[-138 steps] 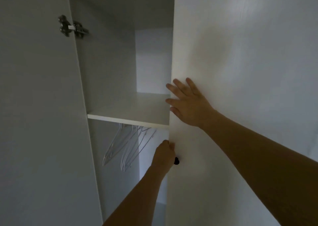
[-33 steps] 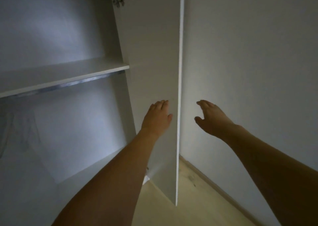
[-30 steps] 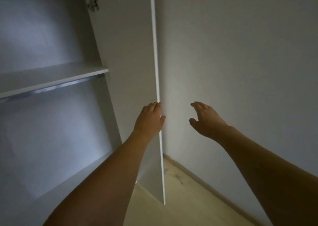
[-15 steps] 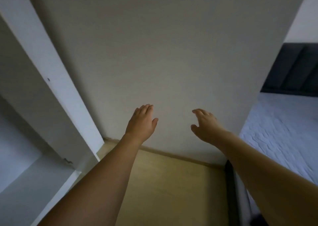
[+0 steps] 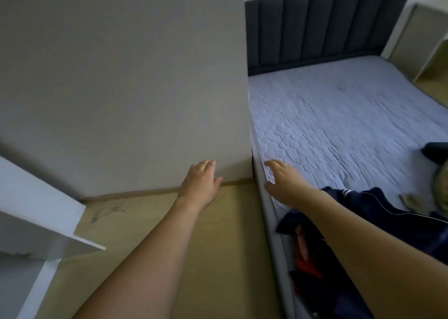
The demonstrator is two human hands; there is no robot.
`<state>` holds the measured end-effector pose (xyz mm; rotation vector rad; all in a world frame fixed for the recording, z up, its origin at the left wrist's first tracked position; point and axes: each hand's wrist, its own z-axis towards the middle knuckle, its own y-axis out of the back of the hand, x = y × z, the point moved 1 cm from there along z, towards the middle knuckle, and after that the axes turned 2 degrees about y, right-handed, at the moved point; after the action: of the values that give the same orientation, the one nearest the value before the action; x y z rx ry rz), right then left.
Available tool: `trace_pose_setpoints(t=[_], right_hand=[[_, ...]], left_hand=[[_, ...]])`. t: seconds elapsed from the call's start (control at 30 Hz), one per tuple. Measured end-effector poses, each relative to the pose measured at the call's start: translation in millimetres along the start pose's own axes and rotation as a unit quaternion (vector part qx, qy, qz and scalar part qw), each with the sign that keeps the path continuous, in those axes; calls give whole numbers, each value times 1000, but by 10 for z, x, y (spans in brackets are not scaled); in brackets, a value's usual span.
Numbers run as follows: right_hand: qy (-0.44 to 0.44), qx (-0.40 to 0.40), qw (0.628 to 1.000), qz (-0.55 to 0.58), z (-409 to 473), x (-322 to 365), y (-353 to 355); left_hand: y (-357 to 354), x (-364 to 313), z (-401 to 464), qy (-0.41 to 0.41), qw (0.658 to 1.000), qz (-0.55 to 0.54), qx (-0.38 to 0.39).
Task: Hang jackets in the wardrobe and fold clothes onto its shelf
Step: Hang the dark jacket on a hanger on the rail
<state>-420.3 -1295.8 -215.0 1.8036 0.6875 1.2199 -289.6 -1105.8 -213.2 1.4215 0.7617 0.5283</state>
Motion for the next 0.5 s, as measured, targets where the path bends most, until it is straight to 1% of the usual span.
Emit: trace_pose_setpoints(t=[0.13,0.27,0.37,0.5], right_hand=[[-25,11,999,17,-444,-1087,271],[-49,22,998,32,-938,-2048,587],[-61,41,997,36,-1161,-2564,791],[-79,28,995,51,-1325,-3155,945]], left_hand=[[-294,-1105,69,9,1000,-22,-13],[-611,-2101,-34,19,999,-37,28],[-756,-2669,-70,14,998,-49,38],[-994,-3199,66,21,995,-71,62]])
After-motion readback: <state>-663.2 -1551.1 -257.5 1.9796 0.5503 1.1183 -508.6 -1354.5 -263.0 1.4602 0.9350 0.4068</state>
